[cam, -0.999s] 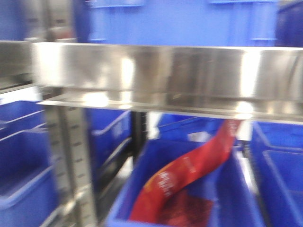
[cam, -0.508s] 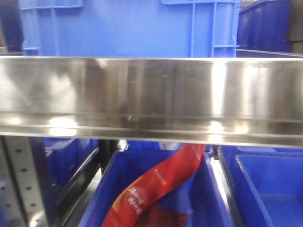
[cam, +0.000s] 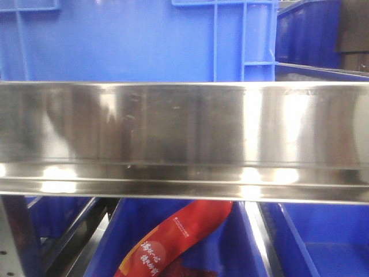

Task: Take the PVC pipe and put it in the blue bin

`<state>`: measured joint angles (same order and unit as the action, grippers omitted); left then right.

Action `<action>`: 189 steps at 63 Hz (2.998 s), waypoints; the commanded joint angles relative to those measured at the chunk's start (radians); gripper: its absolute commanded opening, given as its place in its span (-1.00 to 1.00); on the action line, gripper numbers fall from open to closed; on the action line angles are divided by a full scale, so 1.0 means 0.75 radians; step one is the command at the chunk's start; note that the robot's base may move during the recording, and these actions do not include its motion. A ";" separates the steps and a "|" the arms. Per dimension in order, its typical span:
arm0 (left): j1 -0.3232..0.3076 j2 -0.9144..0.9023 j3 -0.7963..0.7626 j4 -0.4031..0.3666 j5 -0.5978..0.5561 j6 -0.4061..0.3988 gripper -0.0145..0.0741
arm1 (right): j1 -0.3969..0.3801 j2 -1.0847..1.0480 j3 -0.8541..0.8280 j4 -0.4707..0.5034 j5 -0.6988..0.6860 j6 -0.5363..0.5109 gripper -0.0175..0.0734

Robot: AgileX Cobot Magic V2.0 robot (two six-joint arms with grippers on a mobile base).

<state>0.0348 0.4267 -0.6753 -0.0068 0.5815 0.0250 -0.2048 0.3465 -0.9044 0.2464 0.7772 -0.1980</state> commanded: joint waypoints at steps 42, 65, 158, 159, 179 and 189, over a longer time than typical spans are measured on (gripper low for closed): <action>0.004 -0.007 0.002 0.009 -0.052 -0.006 -0.92 | -0.003 -0.002 0.004 -0.001 -0.034 -0.006 -0.98; 0.004 -0.007 0.002 0.024 -0.147 -0.006 -0.92 | -0.003 -0.002 0.004 -0.001 -0.059 -0.006 -0.98; -0.006 0.110 -0.123 -0.108 -0.289 0.001 -0.92 | -0.003 0.172 -0.001 0.448 -0.279 -0.307 -0.98; -0.009 0.114 -0.132 -0.115 -0.289 0.004 -0.92 | -0.003 0.179 -0.001 0.461 -0.279 -0.318 -0.98; -0.174 0.224 -0.241 -0.199 -0.301 0.222 -0.92 | -0.003 0.289 -0.004 0.864 -0.318 -0.704 -0.98; -0.271 0.319 -0.241 -0.199 -0.400 0.222 -0.92 | -0.003 0.332 -0.004 0.955 -0.296 -0.805 -0.98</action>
<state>-0.1347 0.6353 -0.8450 -0.1435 0.3459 0.1872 -0.2048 0.5808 -0.9044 0.9214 0.5749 -0.7586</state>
